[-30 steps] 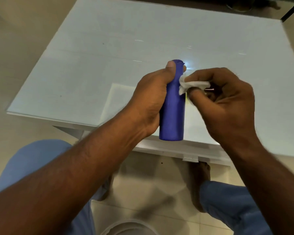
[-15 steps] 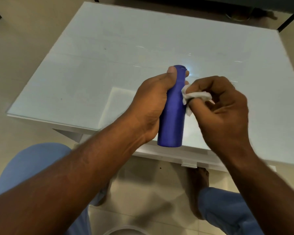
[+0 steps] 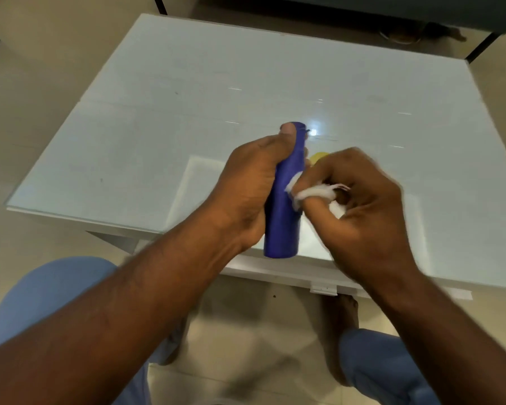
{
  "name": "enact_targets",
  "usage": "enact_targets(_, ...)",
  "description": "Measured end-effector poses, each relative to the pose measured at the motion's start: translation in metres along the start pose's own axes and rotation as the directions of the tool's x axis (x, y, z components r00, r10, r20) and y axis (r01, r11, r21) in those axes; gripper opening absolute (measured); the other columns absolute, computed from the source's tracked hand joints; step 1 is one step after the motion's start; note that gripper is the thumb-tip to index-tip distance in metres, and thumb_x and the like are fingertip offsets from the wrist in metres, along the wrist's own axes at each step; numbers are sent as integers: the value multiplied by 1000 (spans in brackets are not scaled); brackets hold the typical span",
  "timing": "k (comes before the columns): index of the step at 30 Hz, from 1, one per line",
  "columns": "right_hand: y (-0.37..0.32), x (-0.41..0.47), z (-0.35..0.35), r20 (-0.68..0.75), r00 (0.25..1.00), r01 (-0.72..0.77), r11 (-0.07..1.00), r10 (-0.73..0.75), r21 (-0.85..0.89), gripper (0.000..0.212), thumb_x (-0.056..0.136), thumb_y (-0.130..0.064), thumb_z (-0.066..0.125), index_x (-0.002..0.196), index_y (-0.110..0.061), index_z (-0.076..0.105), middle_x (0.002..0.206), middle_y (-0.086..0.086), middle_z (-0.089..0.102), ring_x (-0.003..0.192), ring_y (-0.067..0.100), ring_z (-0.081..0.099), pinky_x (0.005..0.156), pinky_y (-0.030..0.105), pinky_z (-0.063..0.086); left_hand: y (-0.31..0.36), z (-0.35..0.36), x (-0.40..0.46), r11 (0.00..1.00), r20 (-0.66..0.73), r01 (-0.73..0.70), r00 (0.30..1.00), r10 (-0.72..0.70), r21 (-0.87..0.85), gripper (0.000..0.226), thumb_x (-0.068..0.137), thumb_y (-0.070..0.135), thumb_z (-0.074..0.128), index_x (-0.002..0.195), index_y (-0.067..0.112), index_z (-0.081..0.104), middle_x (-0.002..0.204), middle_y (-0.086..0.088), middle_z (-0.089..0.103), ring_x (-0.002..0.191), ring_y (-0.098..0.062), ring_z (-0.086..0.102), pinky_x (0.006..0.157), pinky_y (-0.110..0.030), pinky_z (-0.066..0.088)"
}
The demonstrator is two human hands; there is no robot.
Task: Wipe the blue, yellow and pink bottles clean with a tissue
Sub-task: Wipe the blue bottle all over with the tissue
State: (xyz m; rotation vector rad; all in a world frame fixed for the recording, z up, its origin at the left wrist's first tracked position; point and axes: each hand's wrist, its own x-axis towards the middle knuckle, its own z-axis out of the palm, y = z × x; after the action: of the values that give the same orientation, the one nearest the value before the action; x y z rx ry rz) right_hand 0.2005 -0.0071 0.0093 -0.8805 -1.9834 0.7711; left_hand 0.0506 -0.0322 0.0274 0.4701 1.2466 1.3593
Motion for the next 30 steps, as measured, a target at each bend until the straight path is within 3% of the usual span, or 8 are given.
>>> enact_targets(2, 1, -5, 3, 111, 993, 41, 997, -34, -64, 24, 87, -1, 77, 83, -25, 75, 89, -10, 72, 85, 12, 69, 121, 40, 40, 5, -6, 6, 998, -71, 5, 997, -10, -63, 38, 99, 37, 63, 119, 6, 70, 95, -7, 78, 90, -24, 74, 90, -43, 61)
enact_targets(5, 3, 0, -1, -6, 1000, 15, 1000, -15, -19, 16, 91, -6, 71, 89, -22, 75, 94, -7, 73, 90, 19, 71, 94, 55, 56, 6, -8, 7, 1000, -51, 2, 999, -1, 7, 33, 96, 33, 68, 116, 8, 70, 97, -7, 79, 95, -27, 76, 92, -44, 62)
enact_targets(10, -1, 8, -4, -89, 996, -21, 997, 28, 76, 16, 96, -9, 70, 99, -24, 69, 100, 1, 71, 96, 18, 72, 79, 32, 63, -4, 1, 3, 998, 37, -7, 999, 5, 60, 25, 95, 29, 69, 115, 13, 69, 90, -1, 78, 84, -19, 74, 77, -34, 62)
enact_targets(14, 0, 1, 0, 84, 996, 14, 999, -18, 40, 7, 91, -18, 71, 89, -24, 75, 93, -10, 72, 92, 20, 72, 106, 51, 53, 2, -4, 6, 996, -71, -41, 997, 35, -85, 29, 96, 27, 69, 117, 7, 69, 96, -6, 78, 94, -23, 75, 90, -41, 62)
enact_targets(17, -6, -5, 1, 275, 960, 51, 998, -56, 24, 21, 84, -5, 77, 83, -25, 75, 86, -8, 71, 82, 8, 67, 100, 5, 40, 8, -11, 10, 987, -166, -145, 977, 132, -68, 25, 95, 26, 70, 113, 8, 70, 95, -4, 79, 92, -21, 76, 90, -37, 63)
enact_targets(20, -8, -7, -2, 402, 914, 73, 997, -52, -37, 32, 82, -5, 77, 82, -35, 69, 83, -14, 67, 80, 6, 65, 98, -3, 32, 12, -14, 12, 977, -195, -204, 958, 212, 57, 30, 93, 29, 74, 116, 11, 70, 90, 2, 80, 90, -20, 77, 88, -38, 64)
enact_targets(26, -4, 8, -11, -120, 992, -25, 999, 30, 43, 16, 94, 0, 66, 93, -16, 69, 95, 4, 73, 90, 19, 71, 79, 28, 57, 0, -2, 5, 957, -80, -173, 977, 196, 234, 38, 84, 32, 82, 116, 19, 67, 98, 5, 79, 86, -11, 77, 80, -28, 62)
enact_targets(30, 0, 4, -3, -10, 1000, -23, 1000, 23, 11, 8, 92, -11, 65, 91, -18, 69, 94, -2, 71, 90, 25, 70, 88, 50, 57, -4, 1, 5, 974, -113, -171, 976, 188, 149, 36, 86, 28, 80, 118, 15, 67, 98, 2, 79, 85, -13, 77, 78, -30, 63)
